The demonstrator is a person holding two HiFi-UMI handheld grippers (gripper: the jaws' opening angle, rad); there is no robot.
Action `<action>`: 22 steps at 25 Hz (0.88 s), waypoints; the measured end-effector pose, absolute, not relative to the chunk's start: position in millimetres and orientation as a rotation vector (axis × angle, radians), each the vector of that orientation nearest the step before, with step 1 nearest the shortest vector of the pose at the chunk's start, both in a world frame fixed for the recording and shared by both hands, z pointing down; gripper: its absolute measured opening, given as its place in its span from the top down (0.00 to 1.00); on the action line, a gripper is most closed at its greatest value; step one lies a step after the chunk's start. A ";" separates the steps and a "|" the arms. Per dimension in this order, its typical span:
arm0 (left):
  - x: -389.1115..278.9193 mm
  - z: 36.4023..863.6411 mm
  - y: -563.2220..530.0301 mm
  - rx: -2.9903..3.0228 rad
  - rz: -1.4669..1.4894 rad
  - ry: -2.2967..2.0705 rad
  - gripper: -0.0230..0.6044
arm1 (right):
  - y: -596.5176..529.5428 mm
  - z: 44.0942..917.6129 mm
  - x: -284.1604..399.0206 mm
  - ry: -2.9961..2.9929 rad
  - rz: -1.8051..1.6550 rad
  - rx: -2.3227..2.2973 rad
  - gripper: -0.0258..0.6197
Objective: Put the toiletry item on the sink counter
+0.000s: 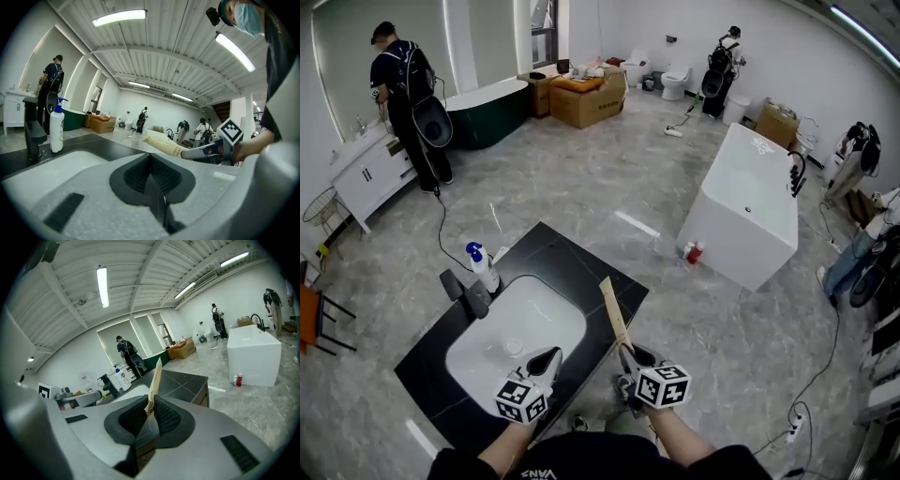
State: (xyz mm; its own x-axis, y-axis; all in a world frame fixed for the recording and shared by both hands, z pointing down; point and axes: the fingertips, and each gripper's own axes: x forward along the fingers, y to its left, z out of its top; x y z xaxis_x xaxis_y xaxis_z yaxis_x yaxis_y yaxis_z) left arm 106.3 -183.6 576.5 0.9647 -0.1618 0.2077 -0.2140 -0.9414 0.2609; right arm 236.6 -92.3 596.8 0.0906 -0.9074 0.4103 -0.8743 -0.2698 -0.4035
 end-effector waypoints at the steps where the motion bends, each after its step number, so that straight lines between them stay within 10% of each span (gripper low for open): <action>1: 109.1 576.8 -188.6 2.825 0.262 -0.300 0.95 | -100.1 598.6 240.1 1.892 -0.938 -2.267 0.90; 22: 151.8 574.8 -263.6 2.645 0.165 -0.868 0.95 | -247.4 624.6 320.8 2.409 -1.050 -2.007 0.90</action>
State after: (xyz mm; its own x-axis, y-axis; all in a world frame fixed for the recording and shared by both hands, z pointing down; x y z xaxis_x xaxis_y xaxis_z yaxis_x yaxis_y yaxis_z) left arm 151.8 -263.6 574.8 0.8053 -0.5521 0.2160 -0.5928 -0.7506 0.2918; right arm 320.8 -247.4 624.6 -0.2547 -0.8264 0.5022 -0.9304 0.0678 -0.3603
